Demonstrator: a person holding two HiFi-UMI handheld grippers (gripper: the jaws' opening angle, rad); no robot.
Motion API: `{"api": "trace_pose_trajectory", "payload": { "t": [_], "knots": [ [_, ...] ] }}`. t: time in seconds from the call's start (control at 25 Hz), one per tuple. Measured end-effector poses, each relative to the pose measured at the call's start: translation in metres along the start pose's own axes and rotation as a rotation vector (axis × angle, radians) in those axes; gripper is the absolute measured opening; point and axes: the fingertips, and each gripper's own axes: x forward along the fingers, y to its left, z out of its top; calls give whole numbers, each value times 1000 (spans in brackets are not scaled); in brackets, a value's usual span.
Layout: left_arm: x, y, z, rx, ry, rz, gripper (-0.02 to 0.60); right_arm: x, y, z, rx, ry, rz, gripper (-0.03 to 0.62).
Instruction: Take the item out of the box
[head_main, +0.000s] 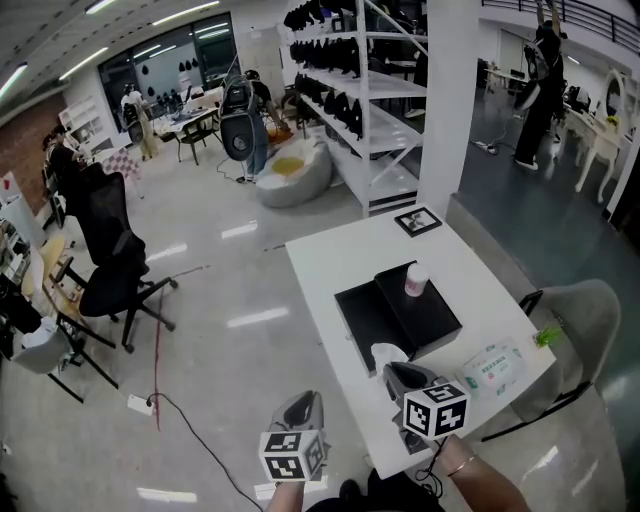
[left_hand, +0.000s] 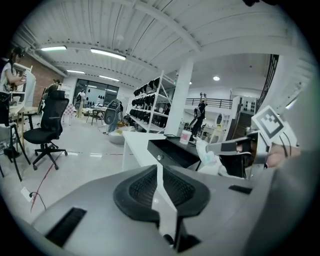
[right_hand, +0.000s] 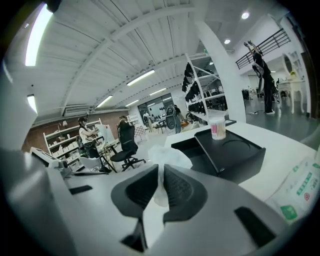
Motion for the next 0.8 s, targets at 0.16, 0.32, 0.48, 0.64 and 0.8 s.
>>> {"api": "trace_pose_trajectory", "payload": {
  "t": [0.16, 0.32, 0.48, 0.64, 0.8],
  "knots": [
    [-1, 4, 2, -4, -1, 4, 37, -7, 6, -4, 6, -7, 2, 32],
    [-4, 7, 3, -4, -5, 7, 37, -14, 16, -8, 6, -13, 2, 32],
    [-6, 10, 1, -10, -7, 14, 37, -19, 24, -16, 7, -16, 11, 32],
    [-7, 13, 0, -12, -11, 19, 37, -25, 27, -19, 18, -30, 15, 32],
    [-8, 14, -1, -15, -15, 22, 37, -28, 26, -19, 6, -34, 6, 29]
  ]
}}
